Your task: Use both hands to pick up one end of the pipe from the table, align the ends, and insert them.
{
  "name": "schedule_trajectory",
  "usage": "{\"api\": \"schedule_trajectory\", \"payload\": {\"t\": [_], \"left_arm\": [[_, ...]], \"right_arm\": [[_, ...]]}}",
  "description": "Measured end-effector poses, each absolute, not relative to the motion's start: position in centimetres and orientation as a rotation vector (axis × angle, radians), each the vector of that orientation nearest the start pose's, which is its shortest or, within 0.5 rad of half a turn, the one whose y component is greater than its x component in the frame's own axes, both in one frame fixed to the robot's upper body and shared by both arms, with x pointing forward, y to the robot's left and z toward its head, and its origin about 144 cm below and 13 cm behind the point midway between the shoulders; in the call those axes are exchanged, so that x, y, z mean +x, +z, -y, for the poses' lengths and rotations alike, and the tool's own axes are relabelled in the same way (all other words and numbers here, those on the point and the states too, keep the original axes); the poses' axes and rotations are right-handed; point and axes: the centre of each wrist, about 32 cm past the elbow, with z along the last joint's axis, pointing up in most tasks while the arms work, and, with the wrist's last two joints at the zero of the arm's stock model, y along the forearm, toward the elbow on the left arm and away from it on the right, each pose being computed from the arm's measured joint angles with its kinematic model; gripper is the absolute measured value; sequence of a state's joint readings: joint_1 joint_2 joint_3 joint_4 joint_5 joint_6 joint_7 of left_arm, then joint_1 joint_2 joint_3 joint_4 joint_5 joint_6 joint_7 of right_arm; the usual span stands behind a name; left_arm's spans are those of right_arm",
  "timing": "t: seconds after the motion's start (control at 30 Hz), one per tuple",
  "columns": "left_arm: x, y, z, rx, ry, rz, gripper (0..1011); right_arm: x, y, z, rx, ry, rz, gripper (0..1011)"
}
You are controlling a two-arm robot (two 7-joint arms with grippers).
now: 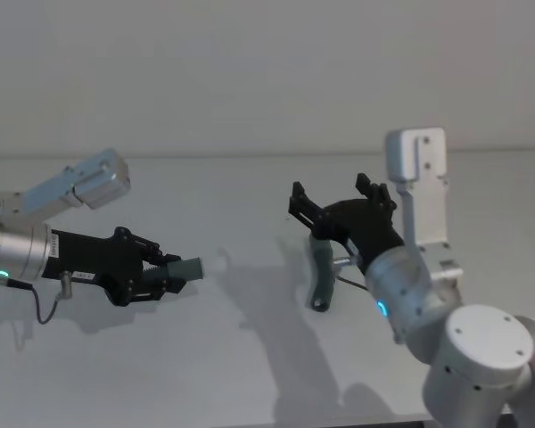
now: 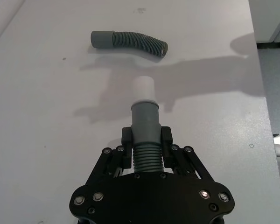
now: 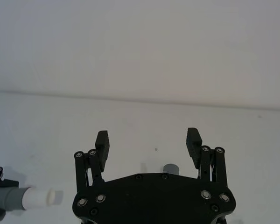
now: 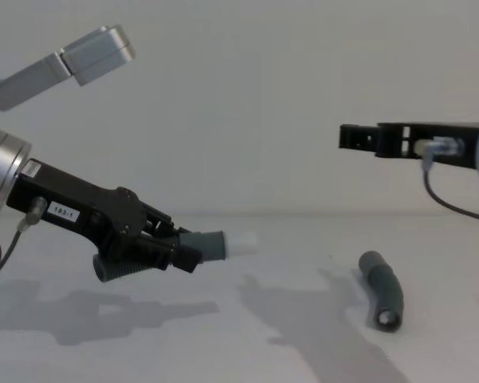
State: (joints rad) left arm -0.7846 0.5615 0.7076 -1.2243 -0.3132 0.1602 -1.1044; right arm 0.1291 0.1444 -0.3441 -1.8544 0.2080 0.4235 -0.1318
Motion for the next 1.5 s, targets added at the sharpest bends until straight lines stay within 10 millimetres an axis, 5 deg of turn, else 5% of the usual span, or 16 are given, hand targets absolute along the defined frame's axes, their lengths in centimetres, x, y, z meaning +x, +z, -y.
{"api": "schedule_trajectory", "payload": {"t": [0.6,1.5], "left_arm": [[61.5,128.6,-27.6,0.52,0.18,0.129,321],[61.4,128.6,-27.6,0.52,0.181,0.129,321]], "right_arm": [[47.2,127.2,12.1,-0.252,-1.388,-0.163,1002],[49.6,126.0,15.2,-0.431,-1.29,-0.196,1002]]}}
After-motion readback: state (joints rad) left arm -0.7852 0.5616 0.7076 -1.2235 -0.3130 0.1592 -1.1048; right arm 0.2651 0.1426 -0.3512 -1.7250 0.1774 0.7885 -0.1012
